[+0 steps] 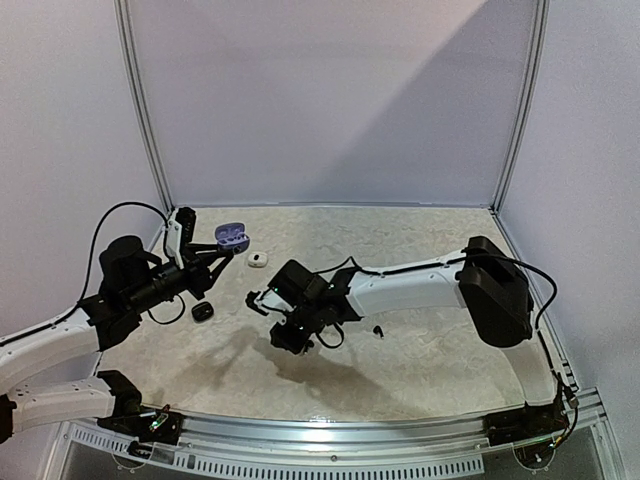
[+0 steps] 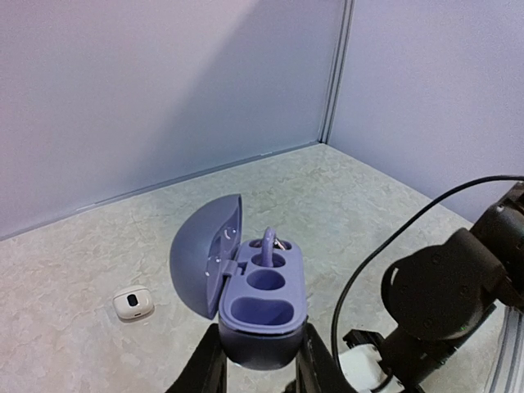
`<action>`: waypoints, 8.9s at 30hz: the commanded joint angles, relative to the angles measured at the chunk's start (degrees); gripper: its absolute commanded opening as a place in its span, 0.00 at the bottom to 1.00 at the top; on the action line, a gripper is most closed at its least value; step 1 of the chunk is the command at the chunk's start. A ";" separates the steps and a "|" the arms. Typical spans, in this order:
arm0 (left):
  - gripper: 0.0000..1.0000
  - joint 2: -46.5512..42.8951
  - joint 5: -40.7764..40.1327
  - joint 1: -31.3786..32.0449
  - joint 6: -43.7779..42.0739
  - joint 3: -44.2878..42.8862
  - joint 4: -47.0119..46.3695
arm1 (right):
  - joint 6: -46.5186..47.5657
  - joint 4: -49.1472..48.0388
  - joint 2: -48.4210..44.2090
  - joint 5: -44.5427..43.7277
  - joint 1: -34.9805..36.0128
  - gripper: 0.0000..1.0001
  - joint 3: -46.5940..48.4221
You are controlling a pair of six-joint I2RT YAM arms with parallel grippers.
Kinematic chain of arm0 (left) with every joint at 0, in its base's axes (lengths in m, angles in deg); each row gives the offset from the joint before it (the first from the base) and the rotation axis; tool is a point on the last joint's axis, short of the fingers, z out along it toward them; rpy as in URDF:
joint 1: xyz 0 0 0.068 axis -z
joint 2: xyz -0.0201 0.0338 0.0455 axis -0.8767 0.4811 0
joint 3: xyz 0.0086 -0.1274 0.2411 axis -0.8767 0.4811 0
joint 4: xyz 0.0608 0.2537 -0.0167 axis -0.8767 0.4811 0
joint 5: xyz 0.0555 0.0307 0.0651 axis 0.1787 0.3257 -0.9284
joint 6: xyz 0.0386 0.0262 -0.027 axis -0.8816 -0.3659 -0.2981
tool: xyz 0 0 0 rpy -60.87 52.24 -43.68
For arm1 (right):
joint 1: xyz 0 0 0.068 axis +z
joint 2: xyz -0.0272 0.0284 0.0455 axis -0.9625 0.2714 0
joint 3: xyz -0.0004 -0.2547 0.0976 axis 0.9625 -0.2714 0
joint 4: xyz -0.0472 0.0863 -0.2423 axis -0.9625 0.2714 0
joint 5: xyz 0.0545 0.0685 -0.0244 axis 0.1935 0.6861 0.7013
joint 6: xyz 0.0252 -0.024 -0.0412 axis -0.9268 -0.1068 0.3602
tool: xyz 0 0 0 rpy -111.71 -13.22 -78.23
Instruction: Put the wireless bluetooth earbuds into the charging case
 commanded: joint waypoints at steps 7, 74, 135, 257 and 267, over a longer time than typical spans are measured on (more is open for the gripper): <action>0.00 -0.67 0.84 -0.75 -0.73 1.51 -1.65 | 2.42 7.80 -6.79 2.29 6.17 0.26 -7.21; 0.00 -0.31 1.31 -0.93 -1.90 2.21 -1.82 | 12.25 9.16 -5.15 12.67 3.05 0.32 -7.99; 0.00 0.22 2.30 -0.93 -3.56 2.69 -1.56 | 16.27 18.35 -4.36 22.45 8.80 0.08 -5.83; 0.00 -2.79 15.11 0.75 -30.82 -5.59 17.33 | -12.80 6.53 -27.68 -33.38 4.99 0.39 0.49; 0.00 -3.47 7.41 -1.37 -3.66 -5.83 24.38 | -32.21 8.96 -36.07 -20.90 -13.24 0.48 -21.14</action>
